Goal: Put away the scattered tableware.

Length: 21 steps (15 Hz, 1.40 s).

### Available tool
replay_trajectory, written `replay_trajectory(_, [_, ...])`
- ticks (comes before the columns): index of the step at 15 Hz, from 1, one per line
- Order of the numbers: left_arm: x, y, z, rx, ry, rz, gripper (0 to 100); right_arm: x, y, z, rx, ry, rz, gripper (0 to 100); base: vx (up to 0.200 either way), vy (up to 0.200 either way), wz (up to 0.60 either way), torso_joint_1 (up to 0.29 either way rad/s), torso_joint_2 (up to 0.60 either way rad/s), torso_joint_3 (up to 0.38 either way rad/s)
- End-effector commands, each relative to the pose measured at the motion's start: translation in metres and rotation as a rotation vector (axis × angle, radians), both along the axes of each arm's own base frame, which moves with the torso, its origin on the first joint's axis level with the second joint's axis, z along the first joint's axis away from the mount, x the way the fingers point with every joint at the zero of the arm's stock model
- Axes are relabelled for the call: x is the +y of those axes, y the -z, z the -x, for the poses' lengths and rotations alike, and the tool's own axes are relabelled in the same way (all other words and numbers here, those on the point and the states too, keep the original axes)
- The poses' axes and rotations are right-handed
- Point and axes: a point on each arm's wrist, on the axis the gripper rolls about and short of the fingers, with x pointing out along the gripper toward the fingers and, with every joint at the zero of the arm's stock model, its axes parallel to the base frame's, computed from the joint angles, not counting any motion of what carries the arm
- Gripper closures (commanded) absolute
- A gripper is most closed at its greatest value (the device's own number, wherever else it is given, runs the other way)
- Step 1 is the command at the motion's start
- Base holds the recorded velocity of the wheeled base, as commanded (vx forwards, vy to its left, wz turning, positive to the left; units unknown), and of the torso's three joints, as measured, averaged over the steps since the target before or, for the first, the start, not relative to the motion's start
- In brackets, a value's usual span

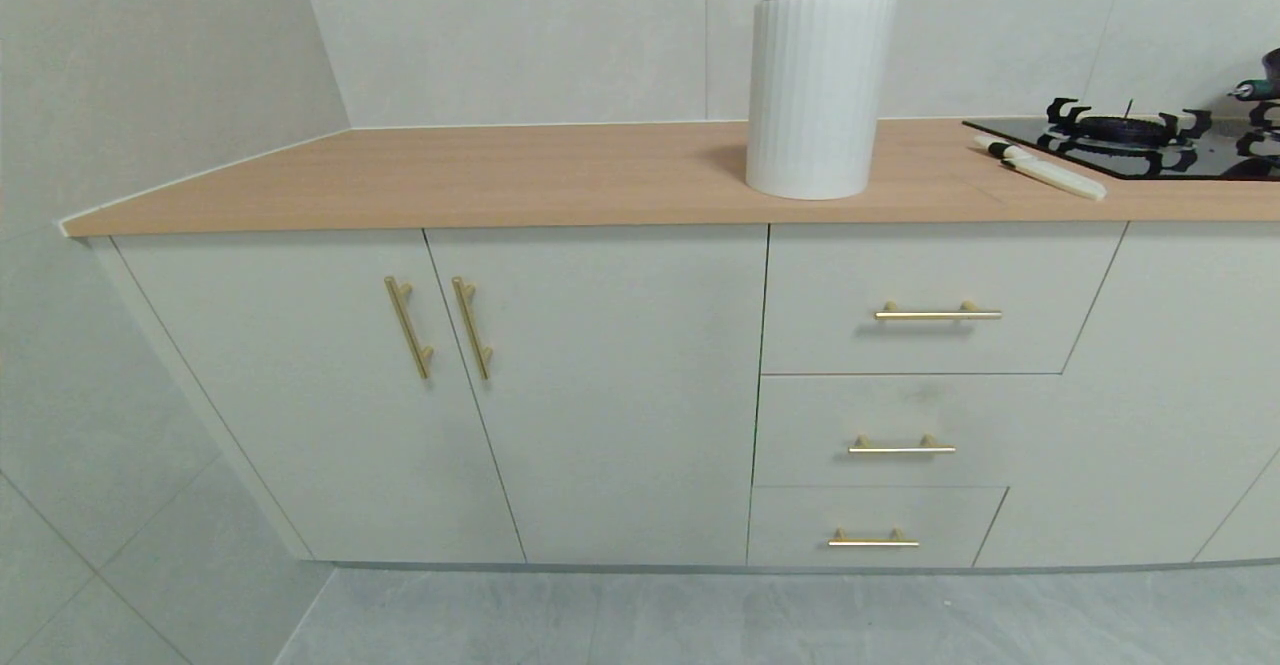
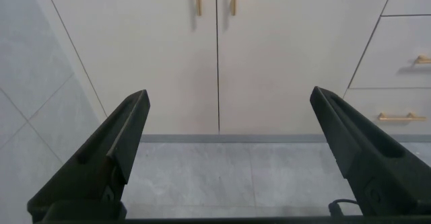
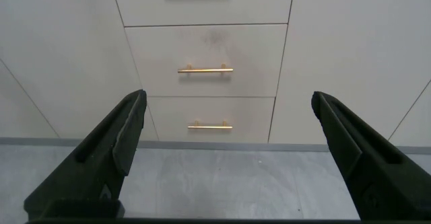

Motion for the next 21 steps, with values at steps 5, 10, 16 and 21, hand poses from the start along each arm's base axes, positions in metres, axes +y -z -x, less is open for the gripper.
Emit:
replay_trajectory(5, [0.0000, -0.0003, 0.0000, -0.002, 0.000, -0.004, 0, 0.0000, 0.0003, -0.0001, 0.005, 0.000, -0.002, 0, 0.000, 0.000, 0.00, 0.000, 0.00, 0.000])
replay_trajectory(10, [0.0000, -0.0001, 0.0000, 0.000, 0.000, -0.002, 0, 0.0000, 0.0003, -0.0001, 0.005, -0.002, -0.003, 0, 0.080, 0.000, 0.00, 0.000, 0.00, 0.000])
replay_trajectory(16, [0.0000, 0.0002, -0.0001, 0.000, 0.000, -0.002, 0, 0.0000, 0.0003, -0.0001, 0.005, -0.002, -0.003, 0, 0.200, 0.000, 0.00, 0.005, 0.00, 0.004])
replay_trajectory(21, [0.0000, -0.0001, 0.0000, 0.000, 0.000, -0.001, 0, 0.0000, 0.0003, -0.0001, 0.005, -0.002, -0.003, 0, 0.200, 0.000, 0.00, 0.003, 0.00, 0.000])
